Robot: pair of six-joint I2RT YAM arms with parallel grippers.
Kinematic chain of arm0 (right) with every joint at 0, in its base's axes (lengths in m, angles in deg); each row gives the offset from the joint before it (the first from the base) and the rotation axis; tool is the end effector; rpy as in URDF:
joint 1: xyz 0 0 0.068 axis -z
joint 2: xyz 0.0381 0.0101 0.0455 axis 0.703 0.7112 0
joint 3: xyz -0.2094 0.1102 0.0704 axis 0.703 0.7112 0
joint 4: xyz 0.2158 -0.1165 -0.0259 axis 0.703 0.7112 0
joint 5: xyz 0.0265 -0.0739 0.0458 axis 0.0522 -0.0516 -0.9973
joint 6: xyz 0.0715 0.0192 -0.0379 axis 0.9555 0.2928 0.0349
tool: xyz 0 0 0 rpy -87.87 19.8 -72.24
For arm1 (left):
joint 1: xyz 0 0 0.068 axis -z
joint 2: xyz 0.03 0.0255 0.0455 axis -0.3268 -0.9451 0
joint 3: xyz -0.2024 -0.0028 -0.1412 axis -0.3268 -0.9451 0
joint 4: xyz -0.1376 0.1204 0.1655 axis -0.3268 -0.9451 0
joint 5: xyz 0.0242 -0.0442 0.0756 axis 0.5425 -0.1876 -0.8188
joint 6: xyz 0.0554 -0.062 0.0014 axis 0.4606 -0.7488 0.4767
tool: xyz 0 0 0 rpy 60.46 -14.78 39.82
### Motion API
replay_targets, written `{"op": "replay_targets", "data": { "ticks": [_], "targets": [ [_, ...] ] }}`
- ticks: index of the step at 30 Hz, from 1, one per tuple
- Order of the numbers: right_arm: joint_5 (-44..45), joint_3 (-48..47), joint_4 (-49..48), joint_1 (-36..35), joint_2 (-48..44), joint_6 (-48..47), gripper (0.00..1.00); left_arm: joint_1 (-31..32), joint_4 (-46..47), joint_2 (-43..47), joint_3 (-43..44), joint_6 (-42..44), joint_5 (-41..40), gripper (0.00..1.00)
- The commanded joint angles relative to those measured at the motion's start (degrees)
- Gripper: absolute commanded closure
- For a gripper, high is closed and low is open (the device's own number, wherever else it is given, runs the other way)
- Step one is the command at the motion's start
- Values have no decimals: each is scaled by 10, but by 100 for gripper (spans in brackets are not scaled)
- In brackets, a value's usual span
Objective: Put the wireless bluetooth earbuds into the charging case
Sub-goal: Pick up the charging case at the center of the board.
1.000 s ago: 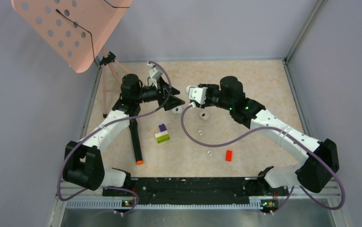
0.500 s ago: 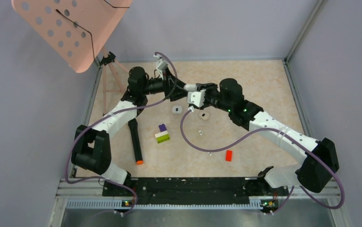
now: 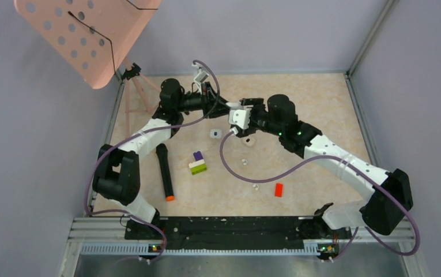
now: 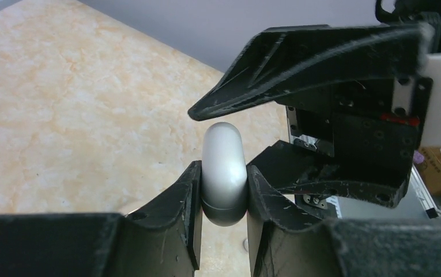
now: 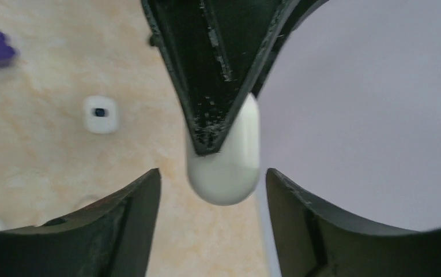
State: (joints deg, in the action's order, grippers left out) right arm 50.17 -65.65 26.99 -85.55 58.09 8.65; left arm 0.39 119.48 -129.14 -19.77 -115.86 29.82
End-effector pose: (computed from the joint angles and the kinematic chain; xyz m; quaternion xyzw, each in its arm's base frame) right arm 0.2452 0.2315 0.3100 -0.6394 0.4689 -0.0105 0.6093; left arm 0.3242 -0.1835 0.3063 0.3350 0.6051 -0.5863 0.4217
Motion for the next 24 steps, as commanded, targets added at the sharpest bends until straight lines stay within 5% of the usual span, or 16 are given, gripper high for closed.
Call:
{"op": "replay_targets", "data": {
  "ticks": [1, 5, 9, 24],
  "targets": [
    [-146, -93, 159, 67, -20, 128, 26, -1, 57, 2, 15, 16, 30, 98],
    [-287, -257, 346, 144, 40, 247, 25, -4, 63, 8, 8, 59, 71, 98],
    [-364, -356, 469, 166, 103, 254, 32, -4, 73, 20, 2, 115, 103, 99],
    [-436, -403, 472, 155, 186, 271, 38, 11, 68, 39, 2, 161, 93, 100]
  ]
}}
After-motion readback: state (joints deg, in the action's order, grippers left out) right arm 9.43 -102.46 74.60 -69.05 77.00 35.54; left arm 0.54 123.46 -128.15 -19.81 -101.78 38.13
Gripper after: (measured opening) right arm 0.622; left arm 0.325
